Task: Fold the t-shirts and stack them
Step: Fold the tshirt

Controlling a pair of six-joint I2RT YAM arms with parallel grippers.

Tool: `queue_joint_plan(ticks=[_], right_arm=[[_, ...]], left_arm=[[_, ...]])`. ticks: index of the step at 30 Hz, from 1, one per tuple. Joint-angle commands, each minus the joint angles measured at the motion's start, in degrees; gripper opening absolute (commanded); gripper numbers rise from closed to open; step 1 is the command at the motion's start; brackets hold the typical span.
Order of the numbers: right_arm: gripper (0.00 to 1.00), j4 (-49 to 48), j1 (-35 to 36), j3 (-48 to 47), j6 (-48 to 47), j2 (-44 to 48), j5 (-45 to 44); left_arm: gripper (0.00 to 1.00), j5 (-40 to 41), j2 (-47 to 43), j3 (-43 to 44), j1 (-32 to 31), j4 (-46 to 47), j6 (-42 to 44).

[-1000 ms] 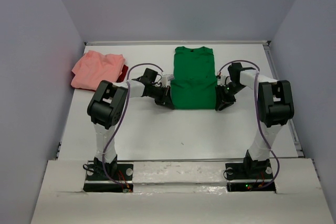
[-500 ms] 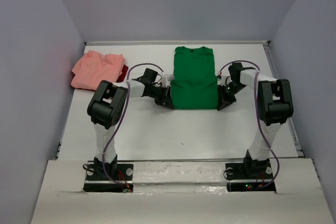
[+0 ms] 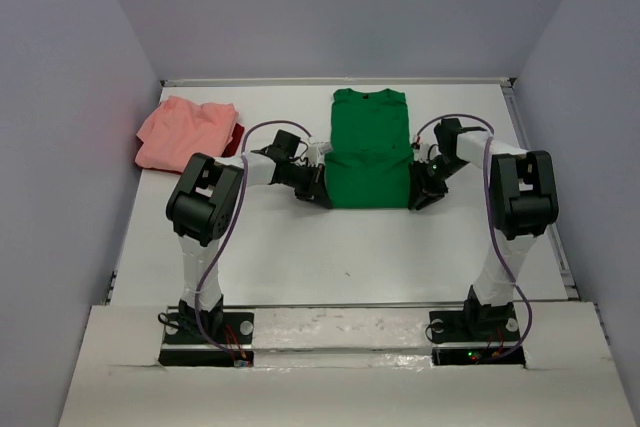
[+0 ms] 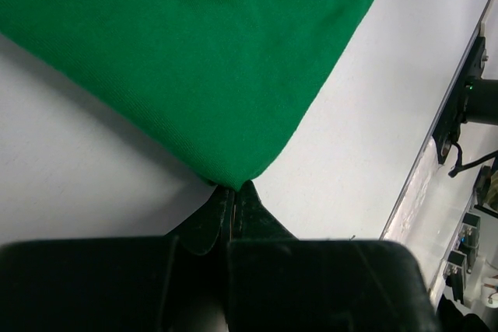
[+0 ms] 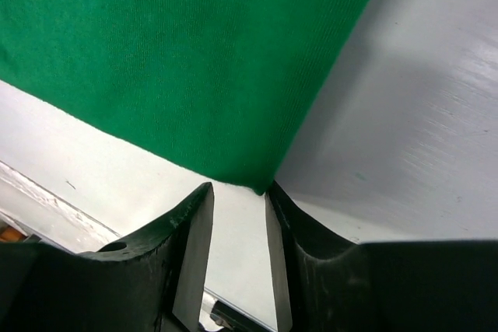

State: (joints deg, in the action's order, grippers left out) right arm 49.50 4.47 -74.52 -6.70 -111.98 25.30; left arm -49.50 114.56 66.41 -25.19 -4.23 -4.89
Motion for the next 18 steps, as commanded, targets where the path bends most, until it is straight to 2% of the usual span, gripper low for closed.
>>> queue_joint_plan(ticks=[1,6,13,18], right_arm=[[0.40,-0.80,-0.25,-1.33,-2.09,1.33,-3.67],[0.39,-1.42,-0.25,-2.55,-2.27,-0.60,-4.99],[0.31,-2.65,-0.25,-3.44,-2.18,-3.68,-5.17],[0.29,-2.65,-0.25,-3.09,-2.18,-4.82,-3.86]], left_arm=[[0.00,-2.01,-3.29,0.82,-0.39,-0.87,0.84],[0.00,-2.18,-3.47,0.65,-0.39,-0.87,1.02],[0.00,-2.27,-3.56,0.47,-0.39,-0.87,1.28],[0.00,-2.54,-2.86,1.00,-0.39,-1.22,1.54]])
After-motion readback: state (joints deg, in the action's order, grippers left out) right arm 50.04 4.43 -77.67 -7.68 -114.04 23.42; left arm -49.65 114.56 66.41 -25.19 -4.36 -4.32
